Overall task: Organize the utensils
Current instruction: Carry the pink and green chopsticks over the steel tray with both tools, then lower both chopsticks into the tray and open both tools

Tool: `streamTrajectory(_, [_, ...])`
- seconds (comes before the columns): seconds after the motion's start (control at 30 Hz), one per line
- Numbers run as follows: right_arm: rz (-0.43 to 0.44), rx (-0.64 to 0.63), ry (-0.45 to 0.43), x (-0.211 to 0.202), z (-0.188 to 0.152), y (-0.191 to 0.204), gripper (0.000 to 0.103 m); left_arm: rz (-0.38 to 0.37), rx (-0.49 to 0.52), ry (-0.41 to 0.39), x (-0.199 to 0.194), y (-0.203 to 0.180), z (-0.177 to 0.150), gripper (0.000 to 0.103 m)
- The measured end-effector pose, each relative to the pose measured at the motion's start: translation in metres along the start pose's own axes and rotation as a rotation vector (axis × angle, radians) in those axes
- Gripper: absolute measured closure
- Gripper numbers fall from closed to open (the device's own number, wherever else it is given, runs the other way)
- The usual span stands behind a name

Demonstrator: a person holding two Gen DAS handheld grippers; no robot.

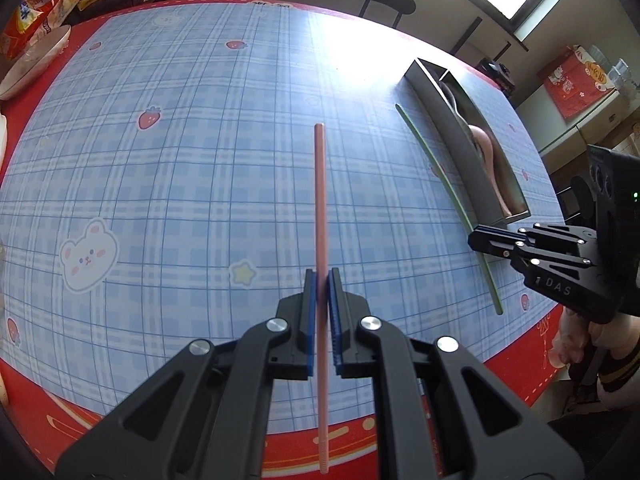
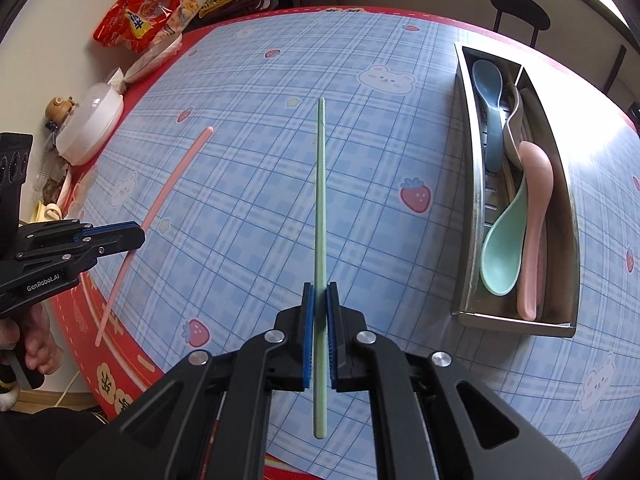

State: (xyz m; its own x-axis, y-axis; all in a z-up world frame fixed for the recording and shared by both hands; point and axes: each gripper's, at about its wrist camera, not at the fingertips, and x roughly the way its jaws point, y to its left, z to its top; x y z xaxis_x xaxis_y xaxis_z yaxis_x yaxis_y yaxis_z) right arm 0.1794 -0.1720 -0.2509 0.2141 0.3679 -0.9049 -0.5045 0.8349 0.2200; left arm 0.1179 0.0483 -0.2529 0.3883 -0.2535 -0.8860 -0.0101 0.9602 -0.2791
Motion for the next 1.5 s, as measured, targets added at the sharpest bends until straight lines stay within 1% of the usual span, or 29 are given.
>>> streamTrajectory(0.2, [-0.018,0.033,-0.053,-0.023,0.006,-0.018,0.097,-0.025,0.049,-0.02,-0.004,-0.025,0.022,0.093])
streamTrajectory(0.37, [-0.07,0.054,-0.076,-0.04,0.011,-0.046,0.097,-0.052,0.104,-0.029,0.002,-0.053,0.045,0.093])
streamTrajectory(0.63, [-0.153,0.123,-0.088,-0.053,0.024,-0.1,0.097,-0.133,0.11,0.0,0.039,-0.108,0.084,0.093])
streamTrajectory(0.87, [-0.177,0.149,-0.071,-0.045,0.038,-0.136,0.097,-0.192,0.05,0.026,0.08,-0.152,0.13,0.093])
streamTrajectory(0.97, [-0.184,0.151,-0.053,-0.038,0.044,-0.144,0.097,-0.199,0.028,0.034,0.097,-0.165,0.146,0.093])
streamTrajectory(1.1, [-0.184,0.153,-0.04,-0.031,0.048,-0.151,0.097,-0.198,0.009,0.04,0.113,-0.175,0.163,0.093])
streamTrajectory(1.33, [-0.181,0.163,-0.022,-0.022,0.048,-0.153,0.097,-0.198,-0.051,0.049,0.134,-0.18,0.182,0.093])
streamTrajectory(1.43, [-0.178,0.175,-0.02,-0.019,0.048,-0.155,0.097,-0.212,-0.067,0.053,0.144,-0.183,0.188,0.093])
streamTrajectory(1.5, [-0.177,0.176,-0.018,-0.017,0.049,-0.156,0.097,-0.228,-0.072,0.071,0.153,-0.183,0.193,0.091])
